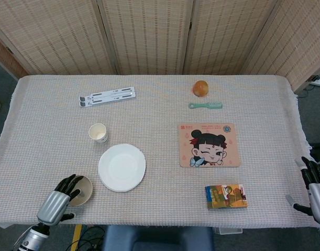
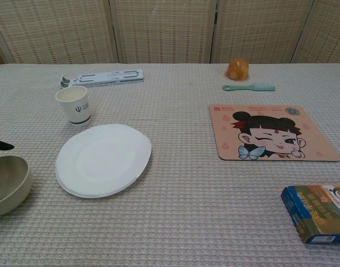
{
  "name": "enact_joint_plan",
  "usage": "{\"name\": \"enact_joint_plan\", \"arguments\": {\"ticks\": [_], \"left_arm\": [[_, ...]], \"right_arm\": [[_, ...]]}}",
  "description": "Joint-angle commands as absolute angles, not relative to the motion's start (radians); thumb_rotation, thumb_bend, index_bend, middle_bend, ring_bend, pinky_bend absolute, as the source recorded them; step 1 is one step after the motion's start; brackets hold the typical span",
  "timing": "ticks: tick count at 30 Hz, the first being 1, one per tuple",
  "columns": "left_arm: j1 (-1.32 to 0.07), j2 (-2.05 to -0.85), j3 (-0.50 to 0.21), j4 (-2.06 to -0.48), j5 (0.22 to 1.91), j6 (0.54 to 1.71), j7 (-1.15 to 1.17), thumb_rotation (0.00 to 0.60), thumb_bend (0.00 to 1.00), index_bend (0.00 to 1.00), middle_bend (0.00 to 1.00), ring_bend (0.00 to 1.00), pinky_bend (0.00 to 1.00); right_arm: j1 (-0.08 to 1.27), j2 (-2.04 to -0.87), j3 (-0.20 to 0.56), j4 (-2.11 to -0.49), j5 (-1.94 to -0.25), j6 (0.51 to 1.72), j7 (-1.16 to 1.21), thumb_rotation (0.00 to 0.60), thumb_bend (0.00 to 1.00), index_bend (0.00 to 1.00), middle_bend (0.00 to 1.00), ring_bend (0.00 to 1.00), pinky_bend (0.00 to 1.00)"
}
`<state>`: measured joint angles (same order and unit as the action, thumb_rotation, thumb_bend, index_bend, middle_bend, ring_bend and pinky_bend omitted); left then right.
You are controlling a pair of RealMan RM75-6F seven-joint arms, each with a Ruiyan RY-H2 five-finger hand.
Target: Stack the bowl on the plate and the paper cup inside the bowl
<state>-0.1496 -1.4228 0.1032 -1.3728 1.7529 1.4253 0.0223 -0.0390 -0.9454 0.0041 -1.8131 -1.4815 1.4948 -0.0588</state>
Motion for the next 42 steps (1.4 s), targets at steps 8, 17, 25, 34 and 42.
{"name": "enact_joint_plan", "arguments": {"ticks": [8, 17, 25, 34, 42], "left_arm": [[-0.142, -1.444, 0.109, -1.308, 1.735, 1.442, -0.024, 0.600, 0.28, 0.49, 0.12, 0.00, 0.16], [-0.138, -1.470, 0.117, -1.256, 1.740, 1.462, -0.064, 0.600, 0.30, 0.51, 0.13, 0.00, 0.16], [-0.140, -1.487, 0.124, -1.229, 1.741, 1.464, -0.080, 0.600, 0.32, 0.53, 0.14, 0.00, 0.16], [-0.137, -1.513, 0.126, -1.197, 1.735, 1.469, -0.090, 0.600, 0.35, 0.56, 0.15, 0.00, 0.16], [-0.130, -1.548, 0.118, -1.149, 1.736, 1.497, -0.092, 0.600, 0.36, 0.59, 0.17, 0.00, 0.16]], "right_arm": [[-0.038, -0.945, 0.003, -1.815, -1.482, 1.491, -0.061, 0.600, 0.22, 0.00, 0.00, 0.00, 0.00], [-0.036, -0.947, 0.004, -1.816, -1.478, 1.489, -0.065, 0.600, 0.22, 0.00, 0.00, 0.00, 0.00], [-0.038, -0.947, 0.005, -1.816, -1.480, 1.493, -0.063, 0.600, 0.22, 0.00, 0.00, 0.00, 0.00], [-0.039, -0.946, 0.004, -1.813, -1.484, 1.495, -0.059, 0.600, 0.22, 0.00, 0.00, 0.00, 0.00], [-0.034, -0.947, 0.003, -1.812, -1.487, 1.488, -0.058, 0.600, 0.22, 0.00, 0.00, 0.00, 0.00]]}}
